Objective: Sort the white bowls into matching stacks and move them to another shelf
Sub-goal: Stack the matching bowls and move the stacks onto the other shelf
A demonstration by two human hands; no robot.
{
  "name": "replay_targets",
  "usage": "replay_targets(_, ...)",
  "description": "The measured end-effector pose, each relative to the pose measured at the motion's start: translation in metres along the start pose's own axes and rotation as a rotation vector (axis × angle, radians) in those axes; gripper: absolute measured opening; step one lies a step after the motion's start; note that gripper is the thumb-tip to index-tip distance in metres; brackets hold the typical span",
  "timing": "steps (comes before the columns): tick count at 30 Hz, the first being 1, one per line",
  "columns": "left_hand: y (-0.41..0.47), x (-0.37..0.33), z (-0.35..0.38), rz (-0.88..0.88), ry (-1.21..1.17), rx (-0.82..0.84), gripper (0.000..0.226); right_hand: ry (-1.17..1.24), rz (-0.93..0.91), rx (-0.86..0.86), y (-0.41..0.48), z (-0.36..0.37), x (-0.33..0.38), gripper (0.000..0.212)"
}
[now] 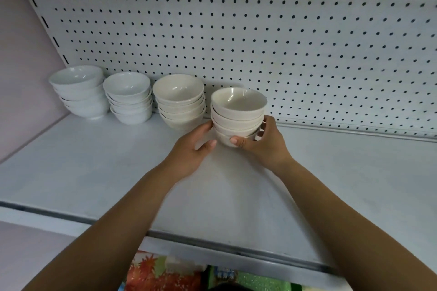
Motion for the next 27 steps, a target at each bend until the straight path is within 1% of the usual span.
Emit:
replay_targets(6, 0.014, 0.013, -0.001, -0.005, 0.241, 0.004, 0.068, -0.128, -0.006, 0.046, 0.022, -0.002, 0.004, 0.086)
replay_targets(9, 0.017, 0.013, 0.0, -0.036, 0.338, 0.042, 0.077, -0.16, 0.002, 0.067, 0.029, -0.002, 0.005, 0.082)
replay_targets(14, 0.02, 0.015, 0.002, -0.034, 0.397, 0.09, 0.085, -0.205, 0.01, 0.047, 0.029, 0.0, 0.004, 0.074)
replay_targets(16, 0.021, 0.012, 0.001, -0.026, 0.382, 0.103, 0.084, -0.343, 0.004, 0.039, 0.025, -0.001, 0.006, 0.07)
replay_targets(18, 0.018, 0.006, -0.001, -0.053, 0.387, 0.118, 0.082, -0.531, 0.007, 0.036, 0.021, -0.003, 0.006, 0.067)
replay_targets(20, 0.01, 0.001, -0.005, -0.078, 0.425, 0.105, 0.077, -0.654, 0.021, 0.072, 0.013, -0.005, 0.007, 0.065)
replay_targets(22, -0.004, -0.002, -0.012, -0.078, 0.459, 0.07, 0.07, -0.714, -0.001, 0.126, 0.0, -0.008, 0.006, 0.069)
replay_targets(24, -0.024, -0.005, -0.02, -0.082, 0.483, 0.026, 0.063, -0.75, -0.036, 0.192, -0.018, -0.011, 0.006, 0.077)
replay_targets(27, -0.059, -0.007, -0.036, -0.096, 0.494, -0.019, 0.058, -0.748, -0.065, 0.254, -0.051, -0.013, 0.013, 0.081)
Point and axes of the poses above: each hand's wrist, its own y-axis towards the middle knuckle, its own z-axis out of the palm, x = y × z, the point moved 4 cm from there along y, towards the middle knuckle, and after that the axes turned 3 degrees about x, right-handed, at the moved point
